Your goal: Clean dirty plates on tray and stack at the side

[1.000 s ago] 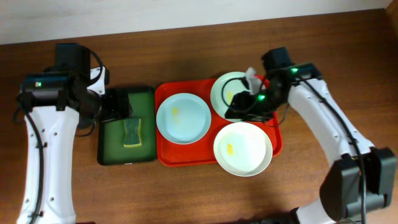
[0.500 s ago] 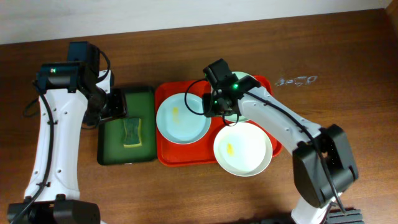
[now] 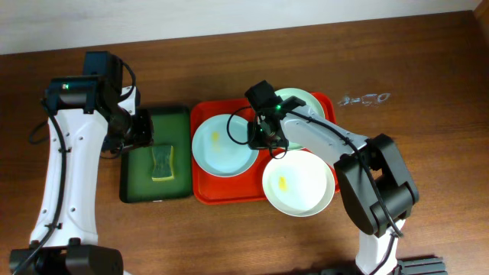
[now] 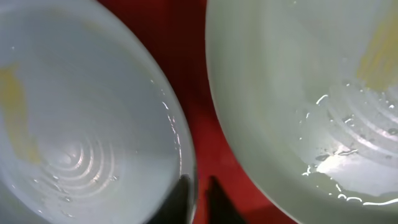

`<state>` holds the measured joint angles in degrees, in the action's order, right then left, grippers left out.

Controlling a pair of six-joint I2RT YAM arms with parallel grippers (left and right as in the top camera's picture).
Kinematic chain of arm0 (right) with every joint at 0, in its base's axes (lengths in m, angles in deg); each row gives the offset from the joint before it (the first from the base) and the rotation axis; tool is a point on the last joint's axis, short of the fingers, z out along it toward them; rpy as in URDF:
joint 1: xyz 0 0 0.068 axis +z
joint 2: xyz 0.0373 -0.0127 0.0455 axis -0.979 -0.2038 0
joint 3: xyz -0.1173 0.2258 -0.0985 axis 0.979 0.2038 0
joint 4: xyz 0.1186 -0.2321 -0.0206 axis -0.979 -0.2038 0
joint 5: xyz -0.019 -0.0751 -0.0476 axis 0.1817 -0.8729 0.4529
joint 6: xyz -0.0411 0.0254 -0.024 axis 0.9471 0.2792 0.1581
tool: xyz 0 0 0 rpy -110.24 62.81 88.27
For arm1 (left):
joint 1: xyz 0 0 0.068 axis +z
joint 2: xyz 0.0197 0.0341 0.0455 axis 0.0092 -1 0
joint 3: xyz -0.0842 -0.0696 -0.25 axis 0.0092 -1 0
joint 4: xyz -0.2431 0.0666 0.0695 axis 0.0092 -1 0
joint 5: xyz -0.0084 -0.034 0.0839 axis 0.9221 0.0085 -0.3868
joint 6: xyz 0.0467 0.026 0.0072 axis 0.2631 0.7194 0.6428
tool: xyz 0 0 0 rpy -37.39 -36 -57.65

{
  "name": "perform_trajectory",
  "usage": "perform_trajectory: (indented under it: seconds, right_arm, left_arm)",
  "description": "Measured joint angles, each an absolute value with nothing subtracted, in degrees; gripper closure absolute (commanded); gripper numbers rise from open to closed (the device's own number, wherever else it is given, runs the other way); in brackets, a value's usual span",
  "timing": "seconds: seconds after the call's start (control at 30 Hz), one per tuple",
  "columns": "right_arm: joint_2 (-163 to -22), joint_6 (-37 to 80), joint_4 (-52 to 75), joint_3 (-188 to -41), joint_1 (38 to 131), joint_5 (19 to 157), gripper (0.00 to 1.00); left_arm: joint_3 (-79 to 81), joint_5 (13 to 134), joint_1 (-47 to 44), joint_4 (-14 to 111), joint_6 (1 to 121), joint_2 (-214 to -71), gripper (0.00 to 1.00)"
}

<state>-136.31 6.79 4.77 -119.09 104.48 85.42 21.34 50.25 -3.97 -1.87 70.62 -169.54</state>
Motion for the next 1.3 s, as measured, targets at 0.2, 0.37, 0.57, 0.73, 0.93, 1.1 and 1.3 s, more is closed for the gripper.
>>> perform_trajectory:
  seconds: [0.2, 0.37, 0.57, 0.73, 0.93, 1.1, 1.3]
  right_arm:
    - [-136.3, 6.8, 5.3, -119.1, 104.5, 85.4, 0.68]
    - [-136.3, 6.6, 4.3, -119.1, 104.5, 85.9, 0.96]
    - [-136.3, 6.7, -1.7, -119.2, 104.5, 91.5, 0.78]
    - [-136.3, 6.5, -1.4, -119.2, 104.5, 94.7, 0.36]
    - [-136.3, 6.3, 3.6, -119.2, 102.4, 95.4, 0.45]
    - [-136.3, 2.6, 1.9, -119.5, 100.8, 97.6, 0.32]
    - [-134.8, 2.1, -11.1, -127.6, 99.4, 100.1, 0.02]
  left_arm:
    - [21.3, 50.3, -4.0, -1.9, 70.6, -169.5, 0.6]
    - [21.3, 50.3, -4.0, -1.9, 70.6, -169.5, 0.59]
    - [21.3, 50.3, -4.0, -1.9, 70.6, -169.5, 0.59]
    - [21.3, 50.3, -4.0, -1.9, 70.6, -169.5, 0.58]
    - [21.3, 50.3, -4.0, -1.9, 70.6, -169.5, 0.57]
    - [21.3, 50.3, -4.0, -1.8, 70.6, -169.5, 0.57]
    - [21.3, 50.3, -4.0, -1.8, 70.6, -169.5, 0.57]
